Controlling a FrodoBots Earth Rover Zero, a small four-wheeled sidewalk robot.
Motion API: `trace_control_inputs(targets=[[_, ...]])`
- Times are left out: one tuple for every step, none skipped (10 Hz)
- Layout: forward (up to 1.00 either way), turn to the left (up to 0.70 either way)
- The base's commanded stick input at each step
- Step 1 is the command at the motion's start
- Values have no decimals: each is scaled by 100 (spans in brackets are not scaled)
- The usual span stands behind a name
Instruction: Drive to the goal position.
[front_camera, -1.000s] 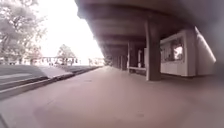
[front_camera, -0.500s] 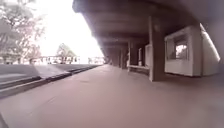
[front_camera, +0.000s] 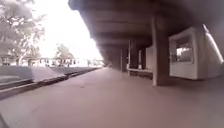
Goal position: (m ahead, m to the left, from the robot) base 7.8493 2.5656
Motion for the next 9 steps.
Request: trace_control_inputs(targets=[[85,0],[85,0],[85,0],[85,0],[85,0],[85,0],[85,0],[85,0],[85,0]])
